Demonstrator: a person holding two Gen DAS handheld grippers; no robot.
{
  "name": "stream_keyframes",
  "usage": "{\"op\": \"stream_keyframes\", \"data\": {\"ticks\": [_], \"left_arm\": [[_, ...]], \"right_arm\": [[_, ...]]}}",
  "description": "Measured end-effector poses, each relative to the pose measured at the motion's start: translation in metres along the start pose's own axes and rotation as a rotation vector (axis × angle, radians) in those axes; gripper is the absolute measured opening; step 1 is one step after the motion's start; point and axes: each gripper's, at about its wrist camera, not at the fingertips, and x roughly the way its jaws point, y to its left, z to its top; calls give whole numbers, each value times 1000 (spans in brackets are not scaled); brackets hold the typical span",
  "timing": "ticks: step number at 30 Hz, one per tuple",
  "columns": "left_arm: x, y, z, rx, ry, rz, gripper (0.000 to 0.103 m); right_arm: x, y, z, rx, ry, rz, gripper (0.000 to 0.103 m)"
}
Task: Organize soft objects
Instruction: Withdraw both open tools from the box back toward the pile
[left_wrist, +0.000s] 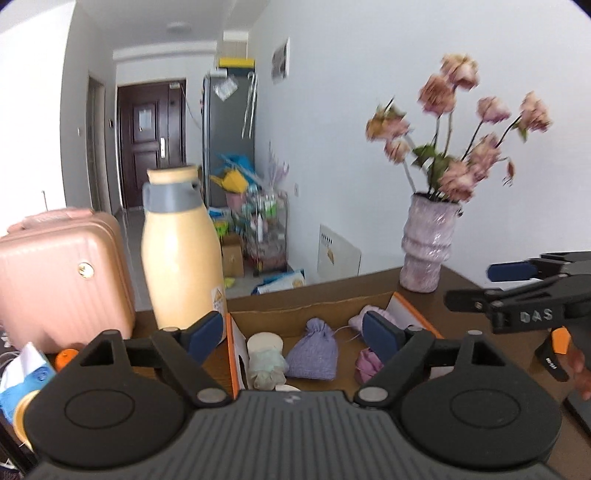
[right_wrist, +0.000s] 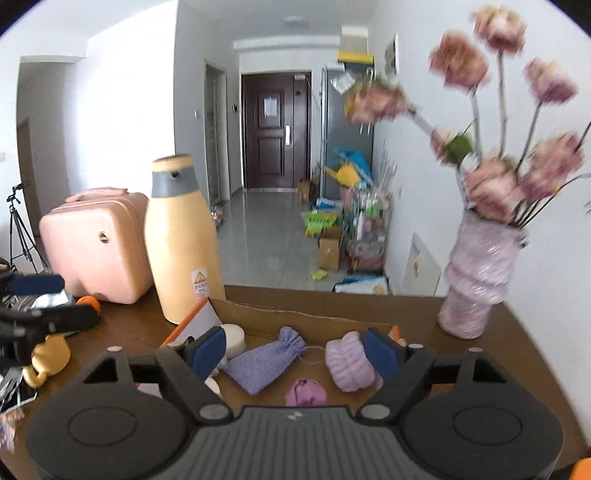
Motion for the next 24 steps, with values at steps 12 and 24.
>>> {"op": "stream_keyframes", "data": {"ticks": [12,24], "left_arm": [[-150,-38,-70,20,-236,59,103],[-242,-55,-190,-14,-280,99,103]], "right_arm": [[-160,34,-89,-114,-246,-24,92],[-258,77,-231,-115,-341,23,102]]}}
